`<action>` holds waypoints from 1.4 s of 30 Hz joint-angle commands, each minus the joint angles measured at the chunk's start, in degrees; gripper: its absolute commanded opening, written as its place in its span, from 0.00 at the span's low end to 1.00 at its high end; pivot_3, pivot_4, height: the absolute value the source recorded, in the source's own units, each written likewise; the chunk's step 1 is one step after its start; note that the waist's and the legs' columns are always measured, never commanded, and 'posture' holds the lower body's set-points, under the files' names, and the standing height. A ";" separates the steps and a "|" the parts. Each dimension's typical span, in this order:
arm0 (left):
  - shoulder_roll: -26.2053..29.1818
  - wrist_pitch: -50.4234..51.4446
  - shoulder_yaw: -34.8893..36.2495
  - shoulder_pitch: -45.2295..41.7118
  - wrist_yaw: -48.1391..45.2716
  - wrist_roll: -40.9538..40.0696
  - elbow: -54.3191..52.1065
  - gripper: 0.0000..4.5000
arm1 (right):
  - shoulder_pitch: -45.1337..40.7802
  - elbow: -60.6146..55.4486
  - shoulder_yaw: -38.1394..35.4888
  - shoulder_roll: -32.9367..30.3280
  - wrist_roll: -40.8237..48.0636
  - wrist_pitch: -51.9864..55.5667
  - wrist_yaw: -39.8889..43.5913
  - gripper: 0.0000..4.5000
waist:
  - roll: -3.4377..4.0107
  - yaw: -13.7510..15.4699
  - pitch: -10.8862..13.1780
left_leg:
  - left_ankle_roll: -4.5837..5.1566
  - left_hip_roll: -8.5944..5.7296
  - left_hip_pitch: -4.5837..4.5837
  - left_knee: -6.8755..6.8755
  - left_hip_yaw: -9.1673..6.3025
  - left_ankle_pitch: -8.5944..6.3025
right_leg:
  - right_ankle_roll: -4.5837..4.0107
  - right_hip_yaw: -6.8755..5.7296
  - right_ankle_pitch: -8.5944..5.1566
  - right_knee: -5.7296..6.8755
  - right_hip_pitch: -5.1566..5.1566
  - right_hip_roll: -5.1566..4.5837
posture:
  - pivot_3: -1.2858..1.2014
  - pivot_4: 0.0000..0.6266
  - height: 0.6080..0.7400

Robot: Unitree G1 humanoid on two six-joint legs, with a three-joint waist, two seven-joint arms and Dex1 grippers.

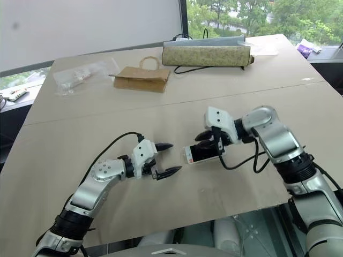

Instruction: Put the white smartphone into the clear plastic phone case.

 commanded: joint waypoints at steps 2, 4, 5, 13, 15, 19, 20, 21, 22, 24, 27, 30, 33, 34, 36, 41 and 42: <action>0.72 1.79 1.68 0.88 -2.20 -3.45 -2.29 0.59 | 0.18 -2.39 -0.22 0.41 0.89 0.13 -2.15 0.00 | 0.00 -0.06 0.00 | 0.00 0.00 0.01 0.00 0.00 0.00 | 0.00 0.01 0.00 0.01 0.00 0.01 | 0.52 0.24 1.00; 1.08 1.91 2.10 1.02 -2.84 -4.13 -2.65 0.38 | 0.09 -1.57 0.22 0.77 0.46 -0.35 -2.98 0.00 | 0.00 0.00 0.00 | 0.00 0.00 0.01 0.00 -0.01 0.00 | 0.00 0.00 0.00 0.01 0.00 0.01 | 0.52 0.24 1.00; 1.13 1.98 2.26 0.98 -3.04 -4.39 -2.76 0.29 | -0.03 -1.21 0.52 0.85 0.17 -0.76 -3.21 0.00 | 0.00 0.01 0.00 | 0.00 0.00 0.00 0.00 -0.01 0.00 | 0.00 -0.01 0.00 0.01 0.00 0.01 | 0.52 0.24 1.00; -0.42 3.14 0.96 -0.93 -3.09 -4.30 -2.58 0.01 | -1.73 1.16 2.41 2.18 -0.92 -2.60 -3.81 0.00 | 0.00 0.00 0.00 | 0.00 0.00 -0.01 0.00 -0.01 0.00 | 0.00 -0.03 0.00 0.00 0.00 0.01 | 0.52 0.24 1.00; -0.78 2.85 0.24 -1.14 -3.11 -3.49 -2.02 0.01 | -2.07 1.94 2.92 2.57 -1.27 -3.07 -4.10 0.00 | 0.00 -0.03 0.00 | 0.00 0.00 0.00 0.00 -0.01 0.00 | 0.00 -0.03 0.00 0.00 0.00 0.01 | 0.52 0.24 1.00; -1.47 2.70 -0.60 -1.72 -2.71 -2.81 -0.96 0.01 | -2.37 3.30 3.83 3.31 -2.28 -3.80 -4.77 0.00 | 0.00 -0.02 0.00 | 0.00 0.00 -0.01 0.00 -0.02 0.00 | 0.00 -0.03 0.00 -0.01 0.00 0.01 | 0.52 0.24 1.00; -1.54 2.79 -0.77 -1.79 -2.59 -2.63 -0.80 0.01 | -2.37 3.60 4.07 3.51 -2.63 -3.93 -4.97 0.00 | 0.00 -0.05 0.00 | 0.00 0.00 -0.01 0.00 -0.01 0.00 | 0.00 -0.03 0.00 0.00 0.00 0.01 | 0.52 0.24 1.00; -1.58 2.82 -0.90 -1.78 -2.52 -2.40 -0.69 0.01 | -2.34 3.96 4.36 3.75 -3.02 -4.03 -5.19 0.00 | 0.00 -0.06 0.00 | 0.00 0.00 0.00 0.00 -0.02 0.00 | 0.00 -0.03 0.00 0.00 0.00 0.02 | 0.52 0.24 1.00; -1.62 2.83 -0.96 -1.72 -2.53 -2.23 -0.61 0.01 | -2.31 4.34 4.66 4.02 -3.38 -4.14 -5.40 0.00 | 0.00 -0.07 0.00 | 0.00 0.00 0.00 0.00 -0.01 0.00 | 0.00 -0.03 0.00 0.00 0.00 0.02 | 0.52 0.24 1.00; -1.69 3.11 -0.93 -1.54 -2.43 -1.98 -0.59 0.01 | -2.14 5.16 5.31 4.37 -3.94 -4.39 -5.65 0.00 | 0.00 -0.06 0.00 | 0.00 0.00 0.00 0.00 -0.01 0.00 | 0.00 -0.03 0.00 0.00 0.00 0.02 | 0.52 0.24 1.00; -1.67 3.35 -0.78 -1.31 -2.24 -1.68 -0.61 0.01 | -1.81 6.72 6.24 4.68 -5.02 -5.07 -5.99 0.00 | 0.00 -0.03 0.00 | 0.00 0.00 -0.01 0.00 -0.01 0.00 | 0.00 -0.03 0.00 0.00 -0.01 0.01 | 0.52 0.24 1.00; -1.86 3.72 -0.38 -1.17 -1.99 -2.00 -0.71 0.01 | -1.67 8.25 6.92 4.93 -6.11 -5.65 -6.26 0.00 | 0.00 -0.05 0.00 | 0.00 0.00 0.01 0.00 -0.01 0.00 | 0.00 -0.02 0.00 0.00 0.00 0.02 | 0.52 0.24 1.00; -2.07 4.37 0.54 -0.98 -1.84 -3.23 -1.18 0.01 | -1.70 9.15 7.41 4.96 -6.77 -6.08 -6.13 0.00 | 0.00 -0.05 0.00 | 0.00 0.00 0.01 0.00 -0.01 0.00 | 0.00 -0.02 0.00 0.00 0.00 0.02 | 0.52 0.24 1.00; -1.86 4.54 0.83 -0.82 -1.99 -3.55 -1.45 0.01 | -1.72 9.55 7.62 5.01 -7.03 -6.27 -6.05 0.00 | 0.00 -0.06 0.00 | 0.00 0.00 0.01 0.01 -0.01 0.00 | 0.00 -0.02 0.00 0.00 0.01 0.02 | 0.52 0.24 1.00; -1.39 4.58 1.08 -0.55 -2.25 -3.75 -1.75 0.01 | -1.80 10.28 8.06 5.14 -7.54 -6.62 -5.93 0.00 | 0.00 -0.13 -0.01 | 0.00 0.00 0.02 0.01 -0.01 0.00 | 0.00 -0.02 0.00 0.01 0.01 0.02 | 0.52 0.24 1.00; -1.15 5.18 1.01 -0.55 -2.04 -3.82 -2.38 0.01 | -1.75 11.42 9.34 5.23 -9.04 -7.41 -5.60 0.00 | 0.00 -0.19 -0.03 | 0.00 0.00 0.03 0.01 0.00 0.00 | 0.00 -0.01 0.00 0.02 0.01 0.02 | 0.52 0.24 1.00; -1.10 5.32 0.83 -0.61 -1.92 -3.75 -2.48 0.01 | -1.70 11.64 9.70 5.19 -9.47 -7.77 -5.55 0.00 | 0.00 -0.20 -0.04 | 0.00 0.00 0.04 0.01 0.00 0.00 | 0.00 0.00 0.00 0.02 0.01 0.02 | 0.52 0.24 1.00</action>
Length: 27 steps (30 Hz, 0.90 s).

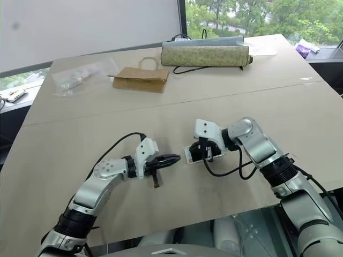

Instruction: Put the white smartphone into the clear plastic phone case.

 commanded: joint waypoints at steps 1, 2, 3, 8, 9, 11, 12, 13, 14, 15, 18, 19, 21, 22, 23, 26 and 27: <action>0.61 0.42 0.59 0.12 0.44 -0.03 -2.52 0.01 | 0.12 1.57 2.57 -0.04 -2.85 -1.09 -0.11 0.00 | -0.01 -0.01 -0.05 | 0.00 0.00 0.01 0.00 0.01 0.00 | 0.00 0.01 0.00 0.00 0.01 0.00 | 0.52 0.24 1.00; 0.60 0.55 0.36 0.08 0.65 0.16 -2.61 0.01 | 0.20 1.72 2.71 -0.06 -3.19 -1.55 -0.24 0.00 | -0.01 0.00 -0.08 | 0.00 0.00 0.02 0.00 0.01 0.00 | 0.00 0.01 0.00 0.01 0.01 0.00 | 0.52 0.24 1.00; 0.59 0.67 0.21 0.06 0.82 0.26 -2.69 0.01 | 0.26 1.81 2.66 -0.02 -3.32 -1.88 -0.36 0.00 | 0.00 0.01 -0.10 | 0.00 0.00 0.02 0.00 0.00 0.00 | 0.00 0.01 0.00 0.02 0.01 0.01 | 0.52 0.24 1.00; 1.02 1.10 -0.08 0.17 1.36 1.18 -2.60 0.01 | 0.62 -2.62 -2.02 -0.14 1.16 -0.22 0.09 0.00 | -0.01 0.06 -0.12 | 0.00 0.00 0.02 0.01 0.00 0.00 | 0.00 0.01 0.00 0.02 0.01 0.01 | 0.52 0.24 1.00; 1.07 1.02 -0.09 0.16 1.40 1.33 -2.46 0.01 | 0.79 -3.60 -2.58 -0.51 1.91 0.14 0.55 0.00 | -0.01 0.08 -0.11 | 0.00 0.00 0.01 0.01 -0.01 0.00 | 0.00 0.01 0.00 0.02 0.01 0.01 | 0.52 0.24 1.00; 1.08 0.93 -0.05 0.06 1.48 1.52 -2.21 0.01 | 1.19 -6.61 -3.87 -1.60 4.09 1.82 1.73 0.00 | 0.00 0.12 -0.11 | 0.00 0.00 -0.01 0.01 -0.01 0.00 | 0.00 0.01 0.00 0.02 0.00 0.00 | 0.52 0.24 1.00; 1.05 0.92 -0.01 0.01 1.49 1.54 -2.14 0.01 | 1.36 -8.09 -4.34 -2.09 5.24 2.87 2.28 0.00 | 0.00 0.11 -0.11 | 0.00 0.00 -0.02 0.01 -0.01 0.00 | 0.00 0.00 0.00 0.01 -0.01 0.00 | 0.52 0.24 1.00; 1.04 0.89 0.05 -0.03 1.48 1.55 -2.05 0.01 | 1.58 -9.53 -4.59 -2.57 6.22 3.85 2.81 0.00 | 0.00 0.09 -0.11 | 0.00 0.00 -0.02 0.01 -0.01 0.00 | 0.00 0.00 0.00 0.01 -0.01 0.00 | 0.52 0.24 1.00; 1.04 0.86 0.11 -0.09 1.44 1.53 -1.94 0.01 | 1.78 -10.60 -4.49 -2.98 6.89 4.43 3.35 0.00 | 0.00 0.09 -0.11 | 0.00 0.00 -0.02 0.01 -0.01 0.00 | 0.00 0.01 0.00 0.01 -0.01 0.00 | 0.52 0.24 1.00; 1.06 0.79 0.15 -0.11 1.40 1.53 -1.81 0.01 | 2.04 -11.44 -4.06 -3.35 7.16 4.79 3.73 0.00 | 0.00 0.09 -0.11 | 0.00 0.00 -0.01 0.00 -0.01 0.00 | 0.00 0.01 0.00 0.01 0.00 0.00 | 0.52 0.24 1.00; 1.13 0.52 0.19 -0.03 1.31 1.60 -1.56 0.01 | 2.76 -11.24 -1.32 -3.88 4.69 3.75 2.97 0.00 | 0.00 0.11 -0.11 | 0.00 0.00 -0.01 0.00 -0.01 0.00 | 0.00 0.00 0.00 0.01 0.00 0.00 | 0.52 0.24 1.00; 1.13 0.48 0.19 -0.01 1.31 1.60 -1.54 0.01 | 3.00 -9.89 0.57 -4.16 2.32 2.19 2.36 0.00 | 0.00 0.12 -0.11 | 0.00 0.00 -0.02 0.00 -0.01 0.00 | 0.00 0.00 0.00 0.01 0.00 0.00 | 0.52 0.24 1.00; 1.12 0.41 0.18 0.02 1.32 1.61 -1.51 0.01 | 3.26 -7.09 3.49 -4.35 -1.49 -0.50 1.30 0.00 | 0.00 0.09 -0.11 | 0.00 0.00 -0.01 0.01 -0.01 0.00 | 0.00 0.00 0.00 0.01 0.00 0.00 | 0.52 0.24 1.00; 1.11 0.36 0.18 0.04 1.34 1.64 -1.47 0.01 | 3.22 -5.73 4.37 -4.27 -2.98 -1.69 0.71 0.00 | 0.00 0.04 -0.11 | 0.00 0.00 -0.01 0.01 0.01 0.00 | 0.00 0.01 0.00 0.01 0.00 0.00 | 0.52 0.24 1.00; 1.16 0.27 0.23 0.07 1.30 1.63 -1.40 0.01 | 3.04 -4.66 4.91 -4.25 -4.16 -2.95 0.27 0.00 | 0.01 0.00 -0.16 | 0.00 0.00 0.00 0.01 0.02 0.00 | 0.00 0.02 0.00 0.02 -0.01 0.00 | 0.52 0.24 1.00; 1.27 0.04 0.38 0.23 1.22 1.67 -1.26 0.01 | 2.89 -4.04 4.03 -4.05 -4.09 -4.02 0.12 0.00 | -0.04 0.11 -0.25 | 0.00 0.01 0.08 0.00 0.04 0.00 | 0.00 0.04 0.01 0.04 0.05 0.01 | 0.52 0.24 1.00; 1.26 -0.04 0.40 0.29 1.20 1.67 -1.23 0.01 | 2.88 -5.32 2.32 -3.74 -2.01 -2.20 0.45 0.00 | -0.06 0.17 -0.27 | 0.00 0.01 0.09 0.01 0.04 0.00 | -0.01 0.04 0.02 0.04 0.07 0.01 | 0.52 0.24 1.00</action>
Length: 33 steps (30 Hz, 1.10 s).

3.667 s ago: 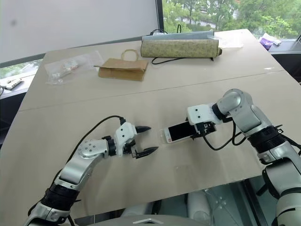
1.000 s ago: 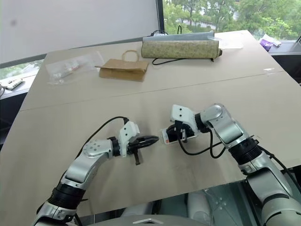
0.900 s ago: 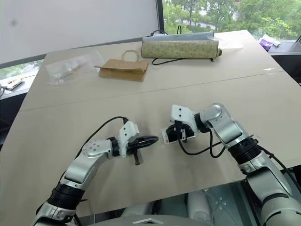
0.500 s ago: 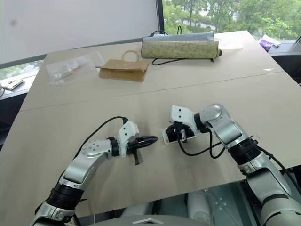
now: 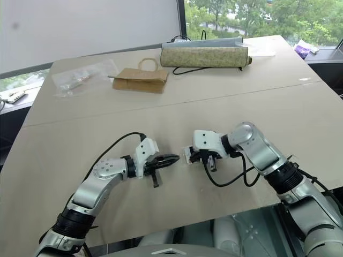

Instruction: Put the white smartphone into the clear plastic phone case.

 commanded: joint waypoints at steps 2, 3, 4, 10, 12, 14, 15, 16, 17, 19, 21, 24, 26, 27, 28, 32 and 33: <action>0.37 -1.15 0.59 0.36 -0.03 0.12 -0.01 0.01 | 0.63 -2.90 -4.63 -0.37 4.32 5.20 0.46 0.00 | -0.02 0.12 -0.02 | 0.00 0.00 0.00 0.05 -0.01 0.00 | 0.00 0.00 0.03 0.00 0.03 0.00 | 0.52 0.24 1.00; 0.23 -1.27 0.40 0.32 -0.01 0.20 0.13 0.01 | 0.73 -4.76 -6.43 -0.71 6.41 6.99 0.81 0.00 | -0.02 0.14 -0.02 | 0.00 -0.01 -0.01 0.06 -0.01 0.00 | 0.00 0.00 0.03 0.00 0.03 0.00 | 0.52 0.24 1.00; 0.04 -1.37 0.16 0.21 -0.02 0.25 0.32 0.01 | 0.82 -6.70 -8.42 -1.05 8.63 9.28 0.87 0.00 | -0.01 0.17 -0.01 | 0.00 -0.01 -0.04 0.07 -0.02 0.00 | 0.00 0.00 0.03 0.00 0.01 0.00 | 0.52 0.24 1.00; -1.30 -1.87 -1.77 -0.81 -0.60 0.73 1.37 0.01 | 3.66 -14.10 -16.86 -7.74 13.07 17.08 -1.58 0.00 | -0.01 0.73 -0.01 | 0.00 -0.01 -0.15 0.06 -0.10 0.00 | 0.00 -0.10 0.03 -0.06 -0.04 -0.02 | 0.52 0.24 1.00; -1.64 -2.11 -2.02 -1.40 -0.75 1.12 2.06 0.01 | 6.02 -14.54 -18.57 -11.39 12.04 16.81 -2.62 0.00 | -0.02 1.30 -0.01 | 0.01 -0.05 -0.17 0.07 -0.11 0.00 | 0.00 -0.13 0.03 -0.08 -0.03 -0.05 | 0.52 0.24 1.00; -1.83 -2.38 -2.07 -1.97 -1.05 1.39 2.85 0.01 | 8.13 -14.27 -19.67 -14.49 10.96 15.97 -3.71 0.00 | -0.02 1.74 -0.01 | 0.01 -0.05 -0.18 0.08 -0.07 0.00 | 0.00 -0.11 0.03 -0.09 -0.03 -0.05 | 0.52 0.24 1.00; -1.86 -2.53 -2.17 -2.22 -1.22 1.48 3.15 0.01 | 8.81 -13.79 -19.92 -15.54 10.30 15.43 -4.36 0.00 | -0.01 1.70 -0.01 | 0.01 -0.05 -0.18 0.08 -0.07 0.00 | 0.00 -0.12 0.03 -0.09 -0.03 -0.05 | 0.52 0.24 1.00; -1.94 -2.66 -2.33 -2.48 -1.38 1.54 3.37 0.01 | 9.38 -13.07 -19.76 -16.51 9.37 14.45 -4.88 0.00 | -0.01 1.69 -0.02 | 0.01 -0.04 -0.16 0.08 -0.04 0.00 | 0.00 -0.09 0.03 -0.08 -0.04 -0.05 | 0.52 0.24 1.00; -2.11 -2.66 -2.55 -2.82 -1.42 1.61 3.44 0.01 | 9.92 -12.12 -19.39 -17.42 8.13 13.13 -5.43 0.00 | -0.01 1.63 -0.02 | 0.01 -0.04 -0.15 0.08 -0.03 0.00 | 0.00 -0.08 0.03 -0.07 -0.04 -0.04 | 0.52 0.24 1.00; -2.51 -2.47 -2.99 -3.67 -1.49 1.78 3.45 0.01 | 10.51 -10.18 -18.59 -18.02 6.45 11.54 -6.55 0.00 | -0.01 1.52 -0.02 | 0.01 -0.03 -0.14 0.08 0.01 0.00 | 0.01 -0.05 0.04 -0.06 -0.03 -0.03 | 0.52 0.24 1.00; -2.64 -2.32 -3.50 -4.55 -1.76 2.11 3.27 0.01 | 11.03 -8.88 -17.81 -17.80 5.53 10.15 -6.98 0.00 | -0.01 1.56 -0.01 | 0.01 -0.03 -0.14 0.09 0.03 0.00 | 0.01 -0.02 0.04 -0.06 -0.03 -0.03 | 0.52 0.24 1.00; -2.74 -1.50 -3.61 -5.53 -1.96 2.09 3.01 0.01 | 11.24 -7.75 -17.07 -17.04 4.89 9.16 -7.29 0.00 | -0.02 1.58 -0.01 | 0.01 -0.03 -0.16 0.09 0.01 0.00 | 0.02 -0.04 0.04 -0.06 -0.04 -0.02 | 0.52 0.24 1.00; -2.83 0.77 -3.79 -6.44 -1.70 1.82 0.99 0.01 | 11.06 -7.31 -16.07 -16.32 4.49 8.61 -7.20 0.00 | -0.02 1.55 -0.01 | 0.01 -0.03 -0.17 0.09 0.01 0.00 | 0.01 -0.04 0.04 -0.08 -0.05 -0.02 | 0.52 0.24 1.00; -2.96 2.14 -3.93 -6.87 -1.43 1.70 -0.27 0.01 | 10.90 -7.27 -15.66 -15.89 4.46 8.59 -7.05 0.00 | -0.02 1.56 -0.01 | 0.01 -0.03 -0.17 0.09 0.01 0.00 | 0.02 -0.03 0.04 -0.08 -0.05 -0.02 | 0.52 0.24 1.00; -3.08 3.23 -4.04 -7.17 -1.18 1.61 -1.22 0.01 | 10.76 -7.29 -15.35 -15.57 4.40 8.46 -6.91 0.00 | -0.02 1.56 -0.01 | 0.01 -0.03 -0.17 0.09 0.01 0.00 | 0.01 -0.04 0.04 -0.08 -0.05 -0.02 | 0.52 0.24 1.00; -3.39 7.22 -4.20 -8.19 -0.08 1.21 -4.28 0.01 | 10.07 -8.55 -14.36 -14.33 4.81 9.07 -6.16 0.00 | -0.02 1.54 -0.01 | 0.01 -0.03 -0.17 0.09 -0.01 0.00 | 0.02 -0.04 0.04 -0.08 -0.04 -0.01 | 0.52 0.24 1.00; -3.36 7.77 -4.05 -8.27 0.04 1.09 -4.59 0.01 | 10.13 -9.05 -13.82 -14.18 4.63 9.13 -5.93 0.00 | -0.02 1.52 -0.01 | 0.01 -0.03 -0.17 0.09 0.01 0.00 | 0.02 -0.03 0.04 -0.07 -0.04 0.00 | 0.52 0.24 1.00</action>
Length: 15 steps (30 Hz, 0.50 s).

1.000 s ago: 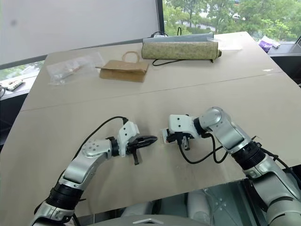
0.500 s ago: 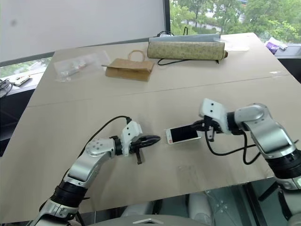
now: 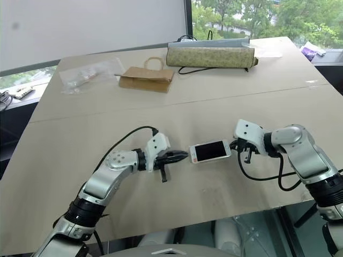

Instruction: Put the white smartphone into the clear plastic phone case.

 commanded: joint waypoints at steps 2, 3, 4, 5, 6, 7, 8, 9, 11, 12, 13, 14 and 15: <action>-0.05 1.86 0.46 -0.74 0.70 -1.12 -3.41 0.01 | -0.37 -3.61 2.12 0.37 -0.52 -0.54 1.20 0.00 | 0.00 -0.10 0.00 | 0.00 0.02 0.00 0.00 0.00 0.00 | 0.00 0.00 0.00 0.00 0.00 0.02 | 0.52 0.24 1.00; 0.01 2.12 0.57 -0.74 0.81 -1.19 -3.60 0.01 | -0.11 -4.42 2.93 0.54 -0.85 -0.51 1.28 0.00 | 0.00 -0.13 0.00 | 0.00 0.03 0.01 -0.01 0.00 0.00 | 0.00 0.00 0.00 0.00 -0.01 0.02 | 0.52 0.24 1.00; 0.06 2.32 0.69 -0.72 0.95 -1.28 -3.75 0.01 | 0.00 -5.01 3.49 0.84 -0.98 -0.28 1.23 0.00 | 0.00 -0.14 0.00 | 0.00 0.05 0.01 -0.01 -0.01 0.00 | 0.00 0.00 0.00 0.00 -0.01 0.04 | 0.52 0.24 1.00; 0.14 2.50 0.77 -0.68 1.04 -1.37 -3.91 0.01 | -0.07 -5.40 3.92 1.22 -1.06 0.06 1.02 0.00 | 0.00 -0.14 0.00 | 0.00 0.05 0.00 -0.01 -0.01 0.00 | 0.00 -0.01 0.00 0.00 -0.01 0.04 | 0.52 0.24 1.00; 0.26 2.86 0.93 -0.58 1.22 -1.51 -4.41 0.01 | -0.37 -5.40 4.44 1.82 -1.32 0.37 0.61 0.00 | 0.00 -0.14 0.00 | 0.00 0.05 0.00 -0.01 -0.01 0.00 | 0.00 -0.01 0.00 0.00 -0.01 0.04 | 0.52 0.24 1.00; 0.34 3.11 1.02 -0.51 1.34 -1.60 -4.75 0.01 | -0.60 -5.32 4.78 2.20 -1.50 0.56 0.31 0.00 | 0.00 -0.13 0.00 | 0.00 0.04 0.00 -0.01 0.00 0.00 | 0.00 0.00 0.00 0.00 -0.01 0.03 | 0.52 0.24 1.00; 0.40 3.67 1.48 -0.37 1.64 -1.95 -5.43 0.01 | -0.87 -4.85 5.08 2.36 -2.03 0.38 0.01 0.00 | 0.00 -0.14 0.00 | 0.00 0.04 0.00 0.00 0.00 0.00 | 0.00 0.00 0.00 0.00 -0.01 0.03 | 0.52 0.24 1.00; 0.41 4.08 2.21 -0.17 1.88 -2.51 -6.09 0.01 | -1.04 -4.38 5.22 2.36 -2.47 0.11 -0.10 0.00 | 0.00 -0.10 0.00 | 0.00 0.04 0.00 0.01 0.00 0.00 | 0.00 0.00 0.00 0.00 0.00 0.03 | 0.52 0.24 1.00; 0.38 5.30 4.60 0.49 2.42 -4.50 -7.54 0.01 | -1.15 -3.81 5.06 2.16 -2.96 -0.22 -0.04 0.00 | -0.01 -0.12 0.00 | 0.00 0.03 0.00 0.01 -0.01 0.00 | 0.00 0.00 0.00 0.00 -0.01 0.03 | 0.52 0.24 1.00; 0.75 5.81 5.98 0.98 2.41 -5.64 -8.09 0.01 | -1.17 -3.67 4.93 2.06 -3.09 -0.32 0.06 0.00 | -0.01 -0.12 0.01 | 0.00 0.03 0.01 0.01 -0.01 0.00 | 0.00 0.00 0.00 0.00 -0.01 0.03 | 0.52 0.24 1.00; 1.81 5.65 7.45 1.80 1.88 -6.41 -8.40 0.01 | -1.19 -3.61 4.81 1.97 -3.17 -0.36 0.18 0.00 | -0.01 -0.12 0.00 | 0.00 0.04 0.01 0.00 -0.02 0.00 | 0.00 -0.01 0.00 0.00 -0.01 0.03 | 0.52 0.24 1.00; 3.12 5.57 8.89 2.73 0.87 -7.38 -8.68 0.01 | -1.24 -3.54 4.72 1.90 -3.21 -0.39 0.28 0.00 | -0.01 -0.22 0.00 | 0.00 0.04 0.01 0.00 -0.02 0.00 | 0.00 -0.01 0.00 0.00 -0.01 0.04 | 0.52 0.24 1.00; 4.79 5.63 10.45 3.75 -0.40 -8.50 -8.88 0.01 | -1.35 -3.37 4.66 1.85 -3.25 -0.44 0.36 0.00 | -0.01 -0.43 0.00 | 0.00 0.05 0.02 0.00 -0.01 0.00 | 0.00 0.00 0.00 0.00 -0.01 0.03 | 0.52 0.24 1.00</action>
